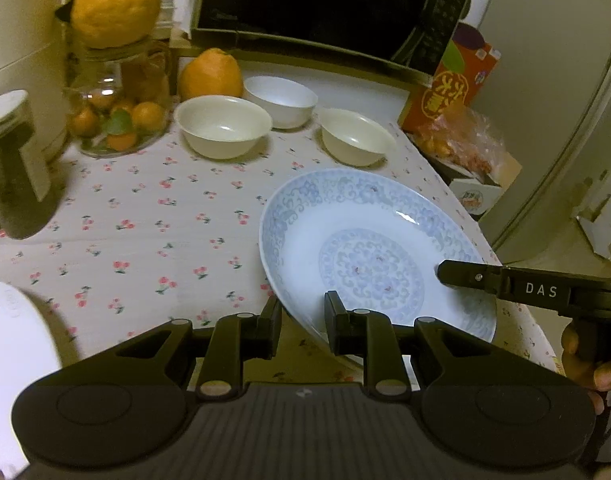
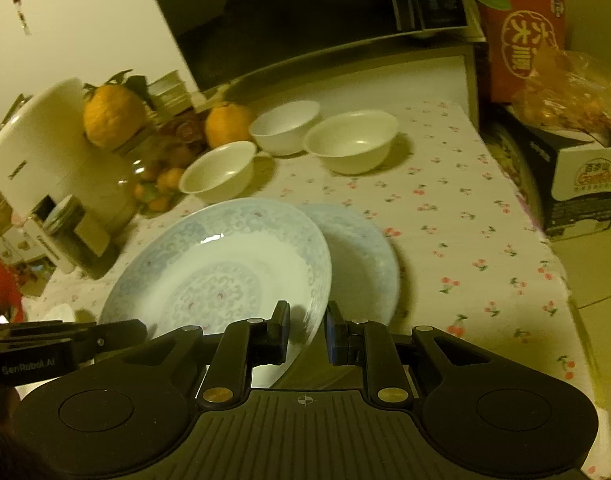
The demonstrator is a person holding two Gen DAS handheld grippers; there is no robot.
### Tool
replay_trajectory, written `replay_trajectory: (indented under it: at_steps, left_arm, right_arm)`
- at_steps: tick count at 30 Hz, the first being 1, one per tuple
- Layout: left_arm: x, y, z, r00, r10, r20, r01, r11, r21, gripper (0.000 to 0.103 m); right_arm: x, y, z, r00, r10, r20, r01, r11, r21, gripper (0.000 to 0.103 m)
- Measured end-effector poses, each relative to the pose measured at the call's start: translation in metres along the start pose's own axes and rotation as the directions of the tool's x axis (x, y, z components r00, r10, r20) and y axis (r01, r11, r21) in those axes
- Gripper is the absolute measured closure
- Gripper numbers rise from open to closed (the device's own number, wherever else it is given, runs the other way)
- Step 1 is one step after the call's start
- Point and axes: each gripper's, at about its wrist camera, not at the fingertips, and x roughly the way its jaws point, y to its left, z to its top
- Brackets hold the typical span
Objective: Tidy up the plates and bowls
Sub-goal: 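Lift the blue-patterned plate with both grippers onto the other blue plate, then lower the blue-patterned plate onto the stack and open both grippers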
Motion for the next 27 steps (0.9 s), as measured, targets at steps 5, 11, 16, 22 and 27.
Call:
replay_trajectory:
  at_steps: [5,11,16,22,27]
  left_arm:
    - [0.013,-0.01,0.001,1.0,0.018,-0.017,-0.017,1.0,0.022,0.083]
    - [0.025,-0.017,0.0,0.997,0.063,-0.041,-0.062,0.998,0.021,0.083]
    - [0.028,-0.02,0.002,0.995,0.1,-0.028,-0.099,0.994,0.034,0.083]
    - [0.033,-0.027,0.004,0.989,0.148,-0.019,-0.147,0.988,0.055,0.083]
    - [0.036,-0.031,0.004,0.985,0.172,-0.022,-0.171,0.983,0.061,0.083]
  right_arm:
    - [0.004,-0.011,0.002,0.999,-0.032,-0.008,0.032,0.999,0.006,0.085]
    - [0.011,-0.017,0.004,0.998,-0.061,-0.009,0.061,0.998,0.001,0.085]
    - [0.015,-0.011,0.005,0.996,-0.093,0.004,0.093,0.994,-0.058,0.085]
    - [0.02,-0.006,0.006,0.992,-0.128,0.018,0.129,0.987,-0.093,0.084]
    - [0.023,-0.003,0.007,0.987,-0.155,0.039,0.158,0.981,-0.116,0.084]
